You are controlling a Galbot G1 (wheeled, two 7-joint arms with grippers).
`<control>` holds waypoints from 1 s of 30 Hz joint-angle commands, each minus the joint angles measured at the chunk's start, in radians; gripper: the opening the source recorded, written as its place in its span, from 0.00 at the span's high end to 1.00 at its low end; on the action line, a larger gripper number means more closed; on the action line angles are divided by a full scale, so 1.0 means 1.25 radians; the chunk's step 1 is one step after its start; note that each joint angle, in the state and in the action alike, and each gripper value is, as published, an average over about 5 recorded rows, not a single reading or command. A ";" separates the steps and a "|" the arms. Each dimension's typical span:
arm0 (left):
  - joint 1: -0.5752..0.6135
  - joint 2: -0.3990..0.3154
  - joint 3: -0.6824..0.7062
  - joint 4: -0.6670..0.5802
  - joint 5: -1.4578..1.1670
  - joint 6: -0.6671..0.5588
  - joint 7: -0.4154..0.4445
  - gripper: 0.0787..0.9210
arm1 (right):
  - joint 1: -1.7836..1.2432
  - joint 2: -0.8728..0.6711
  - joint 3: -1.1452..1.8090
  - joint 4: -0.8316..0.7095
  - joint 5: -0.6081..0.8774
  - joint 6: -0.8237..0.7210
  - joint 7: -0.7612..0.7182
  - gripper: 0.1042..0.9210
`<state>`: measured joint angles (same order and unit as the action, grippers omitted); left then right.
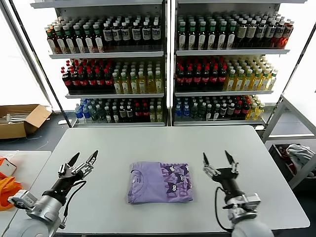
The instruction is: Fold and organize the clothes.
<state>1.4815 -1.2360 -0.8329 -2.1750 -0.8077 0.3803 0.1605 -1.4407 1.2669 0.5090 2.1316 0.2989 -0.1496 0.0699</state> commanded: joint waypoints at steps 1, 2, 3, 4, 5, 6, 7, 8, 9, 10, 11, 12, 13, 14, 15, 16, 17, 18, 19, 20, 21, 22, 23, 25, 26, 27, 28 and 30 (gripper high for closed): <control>0.012 -0.033 -0.099 0.018 0.056 -0.058 0.129 0.12 | -0.138 0.007 0.321 -0.007 0.045 0.078 -0.215 0.12; 0.014 -0.034 -0.101 0.020 0.063 -0.064 0.133 0.12 | -0.139 0.009 0.325 -0.008 0.047 0.075 -0.220 0.12; 0.016 -0.034 -0.102 0.021 0.072 -0.069 0.137 0.12 | -0.139 0.011 0.326 -0.008 0.048 0.072 -0.223 0.12; 0.018 -0.034 -0.101 0.022 0.080 -0.074 0.140 0.12 | -0.139 0.013 0.324 -0.009 0.048 0.069 -0.225 0.12; 0.020 -0.034 -0.100 0.022 0.087 -0.078 0.143 0.12 | -0.140 0.014 0.320 -0.008 0.046 0.068 -0.224 0.12; 0.022 -0.034 -0.099 0.021 0.093 -0.080 0.145 0.12 | -0.140 0.016 0.315 -0.008 0.045 0.067 -0.224 0.12; 0.024 -0.034 -0.098 0.019 0.098 -0.082 0.148 0.12 | -0.140 0.017 0.310 -0.008 0.044 0.066 -0.224 0.12; 0.026 -0.035 -0.097 0.018 0.105 -0.085 0.154 0.12 | -0.140 0.019 0.304 -0.007 0.043 0.066 -0.223 0.12; 0.028 -0.036 -0.096 0.016 0.112 -0.089 0.161 0.12 | -0.139 0.022 0.298 -0.005 0.042 0.066 -0.222 0.12; 0.029 -0.037 -0.096 0.016 0.124 -0.095 0.172 0.12 | -0.139 0.024 0.291 -0.004 0.042 0.066 -0.221 0.12; 0.031 -0.039 -0.097 0.016 0.142 -0.103 0.187 0.12 | -0.138 0.026 0.286 -0.002 0.042 0.067 -0.218 0.12; 0.033 -0.040 -0.098 0.017 0.163 -0.113 0.204 0.12 | -0.137 0.027 0.281 0.000 0.040 0.066 -0.215 0.12; 0.035 -0.042 -0.100 0.020 0.184 -0.125 0.220 0.12 | -0.137 0.028 0.277 0.001 0.038 0.067 -0.215 0.12; 0.035 -0.045 -0.103 0.024 0.208 -0.138 0.236 0.12 | -0.137 0.029 0.276 0.002 0.036 0.068 -0.214 0.12; 0.035 -0.048 -0.106 0.029 0.227 -0.151 0.249 0.12 | -0.138 0.029 0.275 0.004 0.035 0.068 -0.213 0.12; 0.035 -0.051 -0.108 0.035 0.243 -0.165 0.259 0.12 | -0.139 0.029 0.276 0.005 0.035 0.066 -0.214 0.12; 0.034 -0.054 -0.110 0.042 0.257 -0.181 0.266 0.12 | -0.140 0.029 0.277 0.006 0.036 0.065 -0.215 0.12; 0.033 -0.057 -0.112 0.049 0.270 -0.198 0.269 0.12 | -0.141 0.029 0.279 0.007 0.038 0.065 -0.216 0.12; 0.032 -0.059 -0.112 0.055 0.279 -0.215 0.270 0.12 | -0.142 0.029 0.280 0.007 0.039 0.065 -0.217 0.12; 0.031 -0.061 -0.112 0.061 0.284 -0.231 0.270 0.12 | -0.143 0.028 0.281 0.007 0.040 0.066 -0.219 0.12; 0.031 -0.062 -0.112 0.065 0.286 -0.244 0.268 0.12 | -0.145 0.028 0.282 0.006 0.041 0.068 -0.219 0.12; 0.030 -0.062 -0.111 0.069 0.286 -0.253 0.265 0.12 | -0.146 0.028 0.283 0.006 0.042 0.069 -0.220 0.12; 0.030 -0.062 -0.111 0.071 0.284 -0.258 0.264 0.12 | -0.148 0.027 0.283 0.006 0.043 0.070 -0.219 0.12; 0.029 -0.061 -0.111 0.074 0.283 -0.264 0.262 0.12 | -0.151 0.026 0.281 0.007 0.044 0.066 -0.217 0.12; 0.029 -0.060 -0.113 0.075 0.284 -0.265 0.263 0.12 | -0.153 0.026 0.280 0.007 0.044 0.064 -0.216 0.12; 0.030 -0.059 -0.114 0.076 0.284 -0.266 0.265 0.12 | -0.155 0.025 0.279 0.007 0.044 0.062 -0.215 0.12; 0.031 -0.058 -0.116 0.076 0.284 -0.266 0.266 0.12 | -0.156 0.025 0.278 0.007 0.044 0.061 -0.214 0.12; 0.036 -0.057 -0.119 0.077 0.285 -0.269 0.269 0.12 | -0.157 0.025 0.277 0.008 0.043 0.061 -0.213 0.12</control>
<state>1.5172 -1.3035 -0.9659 -2.1019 -0.5219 0.1288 0.4502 -1.6210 1.2976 0.8380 2.1378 0.3487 -0.0712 -0.1804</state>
